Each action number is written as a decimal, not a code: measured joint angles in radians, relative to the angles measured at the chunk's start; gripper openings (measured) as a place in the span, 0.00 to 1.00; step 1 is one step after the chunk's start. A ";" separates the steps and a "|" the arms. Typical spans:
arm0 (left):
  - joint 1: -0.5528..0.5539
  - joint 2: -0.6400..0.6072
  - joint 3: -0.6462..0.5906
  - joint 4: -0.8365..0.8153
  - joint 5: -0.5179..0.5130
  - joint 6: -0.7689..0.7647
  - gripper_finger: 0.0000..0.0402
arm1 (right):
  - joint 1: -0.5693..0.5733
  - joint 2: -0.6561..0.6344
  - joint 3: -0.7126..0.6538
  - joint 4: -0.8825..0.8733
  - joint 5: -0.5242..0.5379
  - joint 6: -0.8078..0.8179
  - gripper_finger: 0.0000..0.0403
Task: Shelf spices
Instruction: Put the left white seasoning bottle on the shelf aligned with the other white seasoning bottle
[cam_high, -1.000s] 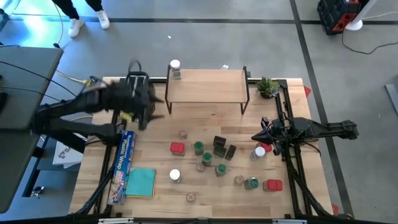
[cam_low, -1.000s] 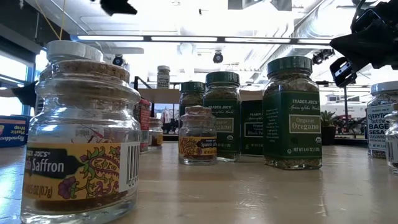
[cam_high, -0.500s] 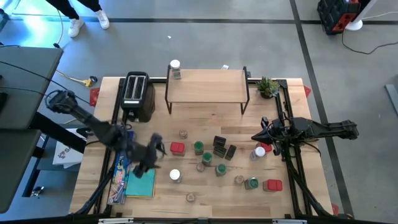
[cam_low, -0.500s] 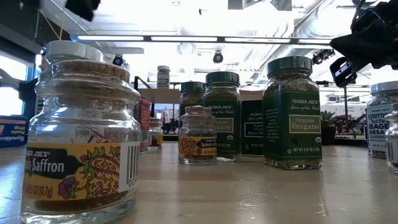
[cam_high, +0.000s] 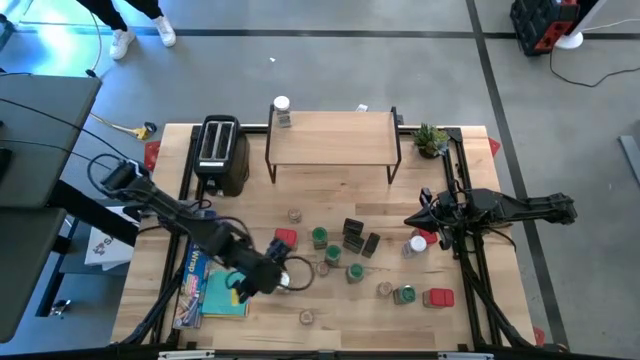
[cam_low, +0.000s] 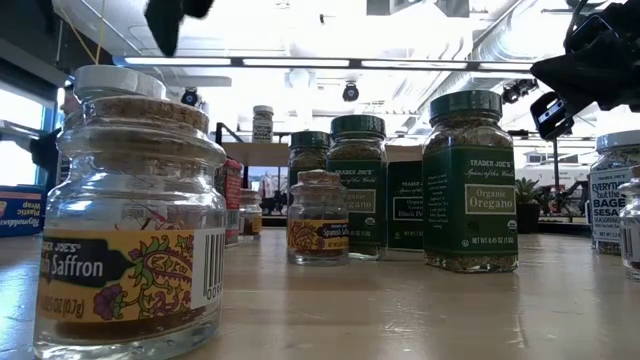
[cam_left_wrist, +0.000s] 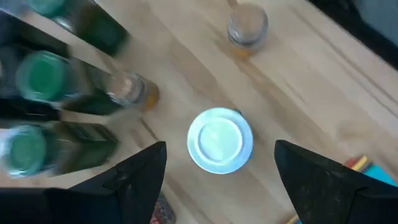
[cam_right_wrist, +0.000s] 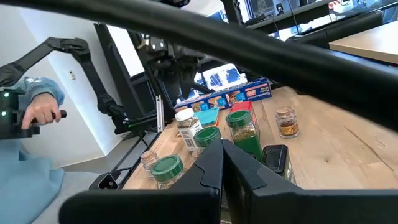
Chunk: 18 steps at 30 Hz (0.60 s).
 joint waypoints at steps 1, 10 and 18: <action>0.012 0.024 0.014 -0.020 0.013 0.013 0.74 | 0.000 0.000 0.000 0.000 0.000 0.000 0.00; 0.071 0.148 0.081 -0.089 0.086 0.023 0.75 | 0.000 0.000 0.000 0.000 0.000 0.000 0.00; 0.075 0.157 0.081 -0.050 0.113 -0.045 0.71 | 0.000 0.000 0.000 0.000 0.000 0.000 0.00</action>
